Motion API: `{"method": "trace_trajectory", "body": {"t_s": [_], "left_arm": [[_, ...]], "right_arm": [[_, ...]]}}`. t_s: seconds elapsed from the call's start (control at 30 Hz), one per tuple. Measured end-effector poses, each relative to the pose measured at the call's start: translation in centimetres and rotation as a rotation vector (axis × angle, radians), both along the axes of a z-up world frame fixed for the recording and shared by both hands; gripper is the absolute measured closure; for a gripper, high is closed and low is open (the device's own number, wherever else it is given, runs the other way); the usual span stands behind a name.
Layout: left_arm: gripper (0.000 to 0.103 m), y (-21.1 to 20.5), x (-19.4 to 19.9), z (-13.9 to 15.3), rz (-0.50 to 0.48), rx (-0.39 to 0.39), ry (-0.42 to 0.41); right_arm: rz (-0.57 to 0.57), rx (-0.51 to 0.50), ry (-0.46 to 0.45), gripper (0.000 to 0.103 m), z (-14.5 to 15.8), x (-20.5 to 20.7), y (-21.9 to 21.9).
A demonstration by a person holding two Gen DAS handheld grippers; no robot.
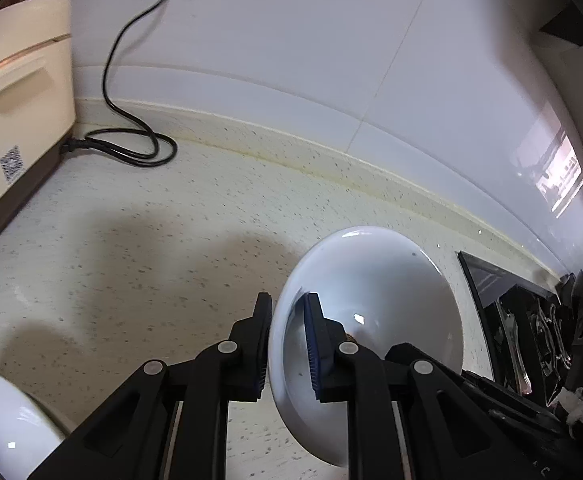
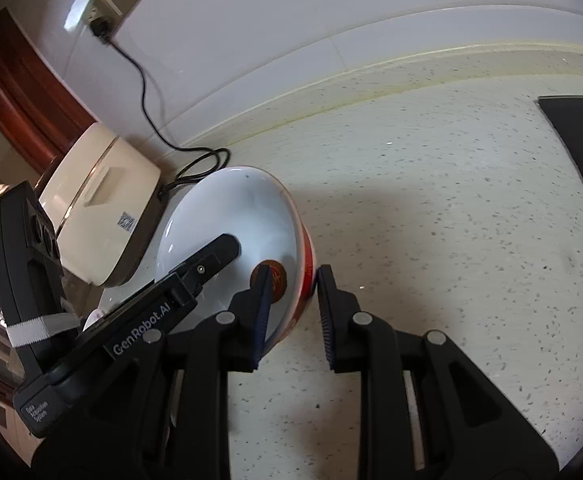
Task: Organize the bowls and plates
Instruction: 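Lift the red-banded bowl and carry it over the nested bowls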
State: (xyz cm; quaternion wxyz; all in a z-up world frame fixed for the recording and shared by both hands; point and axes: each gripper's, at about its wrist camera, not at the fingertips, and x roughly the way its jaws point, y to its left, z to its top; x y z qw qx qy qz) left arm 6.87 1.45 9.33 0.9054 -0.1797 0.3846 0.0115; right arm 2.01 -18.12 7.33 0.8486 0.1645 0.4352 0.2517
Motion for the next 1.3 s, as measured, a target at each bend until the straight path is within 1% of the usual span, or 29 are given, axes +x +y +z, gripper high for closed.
{"method": "trace_trajectory", "body": {"t_s": [0.27, 0.53, 0.63, 0.77, 0.93, 1.1, 1.3], "left_arm": [[0.086, 1.4, -2.4, 1.8, 0.054, 0.028, -0.065], [0.085, 2.3, -3.6, 1.4, 0.074, 0.012, -0.061], [0.083, 2.3, -4.1, 1.9, 0.091, 0.041, -0.084], [0.082, 2.6, -4.7, 2.4, 0.107, 0.053, -0.104], [0.078, 3.0, -5.5, 2.9, 0.125, 0.074, -0.116], [0.077, 3.7, -6.2, 3.3, 0.139, 0.075, -0.117], [0.077, 4.2, -7.7, 4.2, 0.153, 0.089, -0.133]], "right_arm": [[0.089, 0.038, -0.033, 0.077, 0.5, -0.7, 1.4], [0.139, 0.046, -0.072, 0.077, 0.9, -1.5, 2.1], [0.159, 0.044, -0.081, 0.077, 1.0, -1.8, 2.6], [0.179, 0.043, -0.082, 0.077, 0.9, -2.0, 3.1], [0.219, 0.069, -0.106, 0.076, 1.4, -2.8, 3.5], [0.251, 0.094, -0.126, 0.076, 2.0, -3.5, 3.9], [0.287, 0.103, -0.125, 0.076, 2.0, -4.0, 4.8]]}}
